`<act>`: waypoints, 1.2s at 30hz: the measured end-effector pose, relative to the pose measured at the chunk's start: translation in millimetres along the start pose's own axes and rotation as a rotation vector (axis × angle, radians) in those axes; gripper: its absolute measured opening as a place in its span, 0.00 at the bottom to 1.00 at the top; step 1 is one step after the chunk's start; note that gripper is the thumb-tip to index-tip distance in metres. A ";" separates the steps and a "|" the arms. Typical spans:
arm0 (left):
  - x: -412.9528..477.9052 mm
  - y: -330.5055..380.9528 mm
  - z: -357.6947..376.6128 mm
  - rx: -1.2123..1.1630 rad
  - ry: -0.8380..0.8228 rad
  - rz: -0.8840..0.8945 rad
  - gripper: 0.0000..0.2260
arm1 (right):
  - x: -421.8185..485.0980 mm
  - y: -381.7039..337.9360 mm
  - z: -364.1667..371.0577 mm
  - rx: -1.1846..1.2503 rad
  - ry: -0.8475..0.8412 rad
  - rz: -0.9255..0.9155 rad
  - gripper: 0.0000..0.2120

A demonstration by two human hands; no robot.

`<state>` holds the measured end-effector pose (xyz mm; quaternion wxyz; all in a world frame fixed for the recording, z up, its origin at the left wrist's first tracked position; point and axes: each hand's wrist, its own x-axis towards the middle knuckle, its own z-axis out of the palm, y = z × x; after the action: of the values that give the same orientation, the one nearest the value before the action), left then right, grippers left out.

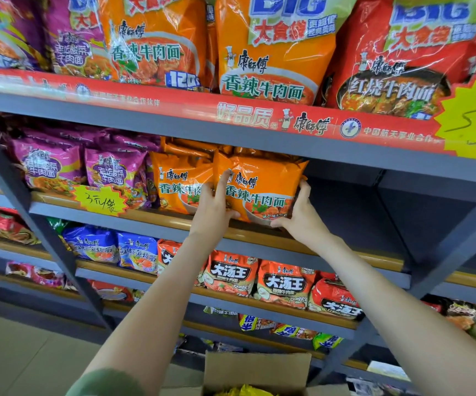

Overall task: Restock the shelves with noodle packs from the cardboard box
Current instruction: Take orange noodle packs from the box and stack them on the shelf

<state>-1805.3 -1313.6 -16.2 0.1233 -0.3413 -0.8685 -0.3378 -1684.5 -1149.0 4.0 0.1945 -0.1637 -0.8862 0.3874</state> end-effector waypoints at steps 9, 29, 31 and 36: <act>-10.5 -16.6 -11.0 -0.081 -0.096 0.163 0.29 | -6.8 3.0 -11.6 0.016 -0.100 0.053 0.47; -13.0 0.1 36.0 0.456 0.171 0.516 0.34 | -35.0 0.3 29.1 -0.983 0.361 -0.357 0.47; -12.7 -2.3 39.4 0.461 0.161 0.511 0.34 | -31.8 6.7 34.5 -0.998 0.311 -0.382 0.43; -15.6 0.6 40.9 0.474 0.127 0.482 0.32 | -31.1 7.2 37.2 -0.995 0.282 -0.353 0.39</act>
<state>-1792.7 -1293.8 -53.1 0.3294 -0.4766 -0.8079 -0.1085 -1673.9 -1181.1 -31.4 0.2724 -0.1353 -0.9419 -0.1427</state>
